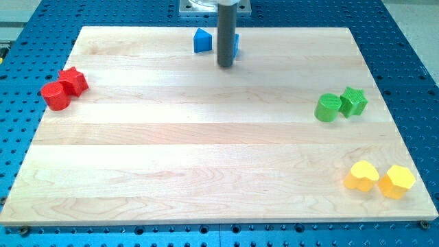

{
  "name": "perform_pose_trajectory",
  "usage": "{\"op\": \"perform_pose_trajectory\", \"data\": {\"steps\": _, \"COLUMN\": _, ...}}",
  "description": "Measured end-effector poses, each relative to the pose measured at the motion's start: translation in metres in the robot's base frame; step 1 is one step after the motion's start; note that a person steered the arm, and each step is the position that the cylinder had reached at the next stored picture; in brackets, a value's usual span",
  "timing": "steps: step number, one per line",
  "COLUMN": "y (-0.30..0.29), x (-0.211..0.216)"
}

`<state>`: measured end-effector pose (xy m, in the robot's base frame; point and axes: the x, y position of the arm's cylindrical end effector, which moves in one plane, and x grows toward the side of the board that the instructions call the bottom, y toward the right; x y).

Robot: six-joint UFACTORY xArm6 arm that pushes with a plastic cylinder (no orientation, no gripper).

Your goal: Push the red star to the bottom left of the triangle

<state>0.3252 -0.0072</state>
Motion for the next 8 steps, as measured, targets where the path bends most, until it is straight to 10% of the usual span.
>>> {"op": "perform_pose_trajectory", "data": {"steps": 5, "y": -0.297, "x": 0.145}}
{"op": "perform_pose_trajectory", "data": {"steps": 7, "y": -0.254, "x": 0.083}}
{"op": "perform_pose_trajectory", "data": {"steps": 8, "y": -0.284, "x": 0.137}}
